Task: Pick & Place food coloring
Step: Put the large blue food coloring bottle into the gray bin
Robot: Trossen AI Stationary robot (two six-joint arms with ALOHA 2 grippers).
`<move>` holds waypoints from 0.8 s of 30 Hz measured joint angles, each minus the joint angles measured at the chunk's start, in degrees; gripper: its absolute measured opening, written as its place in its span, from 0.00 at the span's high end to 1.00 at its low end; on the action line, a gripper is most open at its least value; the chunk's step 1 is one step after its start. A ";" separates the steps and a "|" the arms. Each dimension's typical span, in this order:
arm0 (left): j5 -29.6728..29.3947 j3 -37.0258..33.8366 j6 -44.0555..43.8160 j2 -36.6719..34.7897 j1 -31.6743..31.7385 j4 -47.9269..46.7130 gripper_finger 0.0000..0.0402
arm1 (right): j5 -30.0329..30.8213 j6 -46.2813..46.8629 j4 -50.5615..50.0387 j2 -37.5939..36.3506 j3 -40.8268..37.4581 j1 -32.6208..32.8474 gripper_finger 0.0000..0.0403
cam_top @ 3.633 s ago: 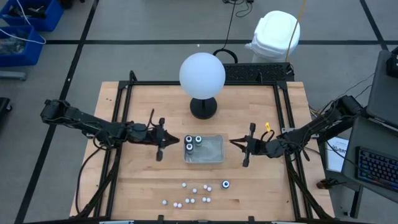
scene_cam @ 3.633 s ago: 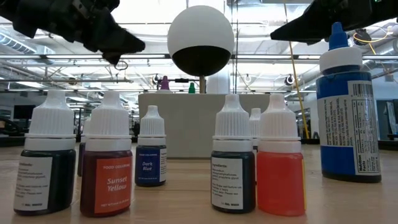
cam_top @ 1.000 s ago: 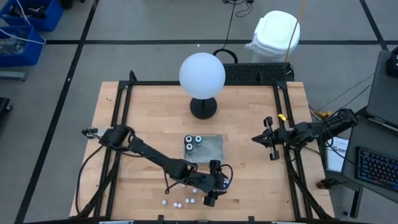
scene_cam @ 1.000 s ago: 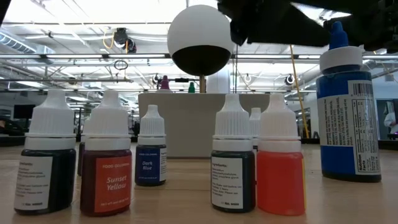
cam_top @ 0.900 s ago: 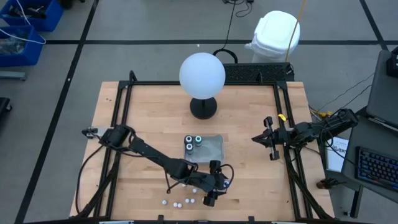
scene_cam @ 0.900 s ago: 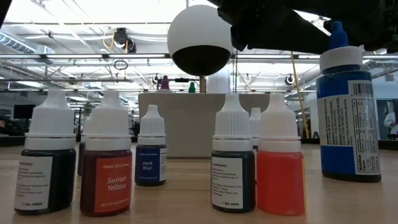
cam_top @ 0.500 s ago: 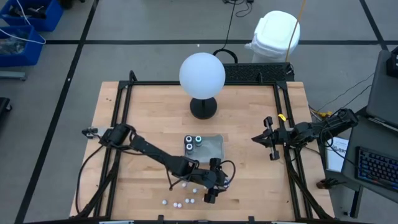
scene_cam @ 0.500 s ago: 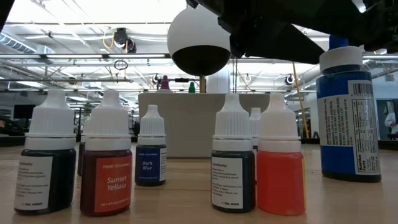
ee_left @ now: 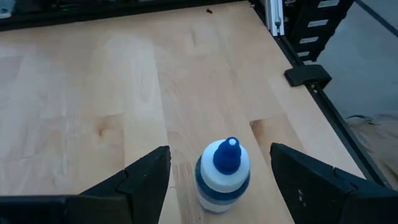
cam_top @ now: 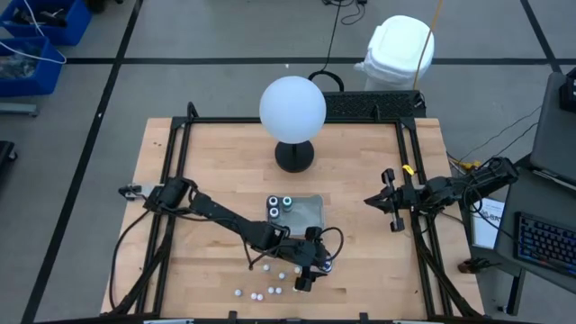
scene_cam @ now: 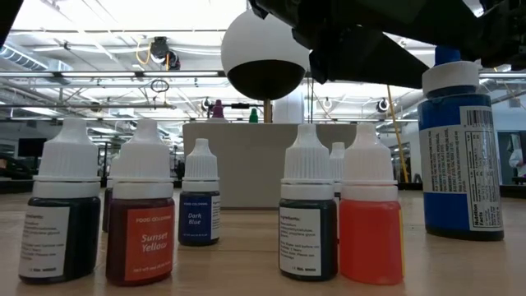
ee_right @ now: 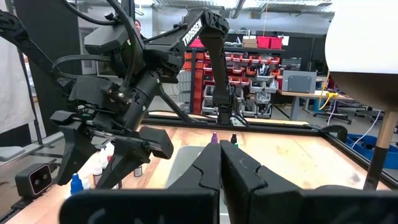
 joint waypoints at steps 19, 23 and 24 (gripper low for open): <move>2.94 -0.07 0.70 1.93 1.23 3.49 0.32 | 0.10 0.02 -0.50 0.43 0.04 0.02 1.00; 2.97 -0.07 1.01 1.86 1.39 2.15 0.32 | 0.13 0.02 -0.50 0.43 0.04 0.02 1.00; 2.97 -0.07 0.90 1.86 1.44 1.82 0.32 | 0.13 0.02 -0.50 0.45 0.04 0.02 1.00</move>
